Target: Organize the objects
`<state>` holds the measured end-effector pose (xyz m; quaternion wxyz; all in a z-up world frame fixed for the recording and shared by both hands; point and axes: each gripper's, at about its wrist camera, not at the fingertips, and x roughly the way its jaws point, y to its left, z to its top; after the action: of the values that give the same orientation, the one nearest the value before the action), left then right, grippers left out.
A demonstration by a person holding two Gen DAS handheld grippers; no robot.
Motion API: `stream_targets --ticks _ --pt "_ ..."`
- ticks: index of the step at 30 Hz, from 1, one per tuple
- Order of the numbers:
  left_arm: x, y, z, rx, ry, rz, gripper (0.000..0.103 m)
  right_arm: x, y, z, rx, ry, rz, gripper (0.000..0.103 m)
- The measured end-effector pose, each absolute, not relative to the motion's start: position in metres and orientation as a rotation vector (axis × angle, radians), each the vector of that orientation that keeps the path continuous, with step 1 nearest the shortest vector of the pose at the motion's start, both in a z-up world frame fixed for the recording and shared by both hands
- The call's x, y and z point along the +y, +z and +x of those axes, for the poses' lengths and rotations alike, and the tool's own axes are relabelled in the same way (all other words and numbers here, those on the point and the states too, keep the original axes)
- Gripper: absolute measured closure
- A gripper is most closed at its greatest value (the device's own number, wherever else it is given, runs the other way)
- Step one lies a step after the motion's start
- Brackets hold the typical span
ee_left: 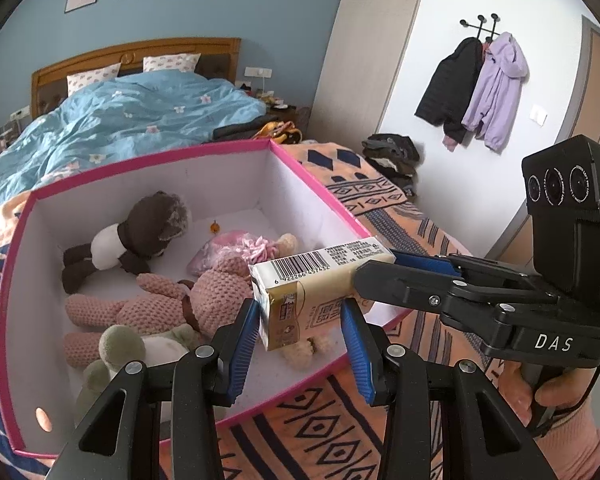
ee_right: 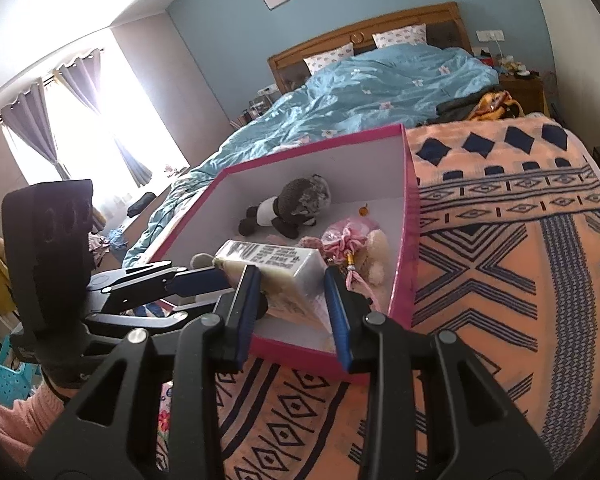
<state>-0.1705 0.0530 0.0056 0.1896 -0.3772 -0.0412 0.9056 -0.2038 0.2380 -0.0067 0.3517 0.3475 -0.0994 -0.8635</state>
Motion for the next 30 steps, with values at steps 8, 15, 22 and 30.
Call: stream_targets --ticks 8,15,22,30 --pt "0.053 -0.002 -0.175 -0.125 2.542 -1.096 0.061 0.235 -0.015 -0.21 -0.249 -2.282 0.942 0.064" --pt "0.042 -0.002 -0.161 -0.139 2.564 -1.068 0.052 0.235 -0.015 -0.207 -0.248 -2.292 0.933 0.062" --pt "0.026 0.011 -0.109 -0.097 2.564 -0.94 0.038 0.238 -0.007 -0.181 -0.247 -2.254 0.872 0.058" --pt "0.005 0.005 -0.039 -0.008 2.586 -0.905 0.032 0.229 -0.008 -0.138 -0.2 -2.149 0.837 0.053"
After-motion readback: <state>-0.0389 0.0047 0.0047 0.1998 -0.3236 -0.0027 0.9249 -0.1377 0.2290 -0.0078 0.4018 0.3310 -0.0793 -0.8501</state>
